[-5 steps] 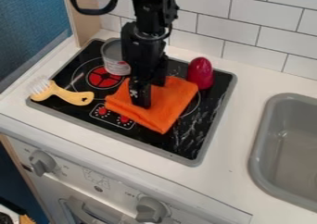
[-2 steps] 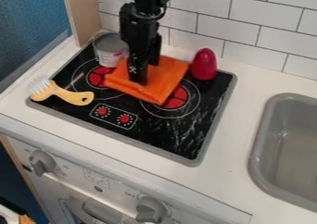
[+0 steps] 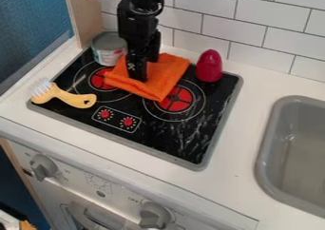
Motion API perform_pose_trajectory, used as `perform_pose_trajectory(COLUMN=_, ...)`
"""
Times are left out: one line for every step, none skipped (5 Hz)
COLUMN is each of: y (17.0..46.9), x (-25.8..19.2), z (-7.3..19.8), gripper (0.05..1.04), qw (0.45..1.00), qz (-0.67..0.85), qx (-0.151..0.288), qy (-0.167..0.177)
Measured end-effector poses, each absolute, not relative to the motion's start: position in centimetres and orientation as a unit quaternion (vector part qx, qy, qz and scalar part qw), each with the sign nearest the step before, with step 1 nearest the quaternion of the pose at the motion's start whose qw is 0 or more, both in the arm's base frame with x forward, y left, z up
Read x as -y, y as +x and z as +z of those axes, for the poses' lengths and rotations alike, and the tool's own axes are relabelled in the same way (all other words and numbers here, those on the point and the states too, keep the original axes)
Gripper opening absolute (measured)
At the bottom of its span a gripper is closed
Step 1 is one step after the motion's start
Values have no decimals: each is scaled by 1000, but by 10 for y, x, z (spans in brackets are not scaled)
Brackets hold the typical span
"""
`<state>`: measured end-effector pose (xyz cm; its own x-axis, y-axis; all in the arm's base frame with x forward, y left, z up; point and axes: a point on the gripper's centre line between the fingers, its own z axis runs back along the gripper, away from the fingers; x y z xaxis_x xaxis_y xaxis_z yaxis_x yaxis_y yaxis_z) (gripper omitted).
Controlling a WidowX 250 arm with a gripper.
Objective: Moved the orange towel to the middle upper side of the stove
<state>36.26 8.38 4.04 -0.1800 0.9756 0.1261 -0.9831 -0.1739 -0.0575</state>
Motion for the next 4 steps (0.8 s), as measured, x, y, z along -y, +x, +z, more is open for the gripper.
perform_pose_trajectory(y=355, x=-84, z=45, gripper=1000, qw=637, qz=768, qx=59, qy=14)
perform_pose_trajectory(y=352, x=-85, z=67, gripper=1000, qw=642, qz=764, qx=64, qy=4)
perform_pose_trajectory(y=346, x=-86, z=90, gripper=1000, qw=653, qz=755, qx=66, qy=0)
perform_pose_trajectory(y=342, x=-90, z=123, gripper=1000, qw=648, qz=755, qx=95, qy=-17)
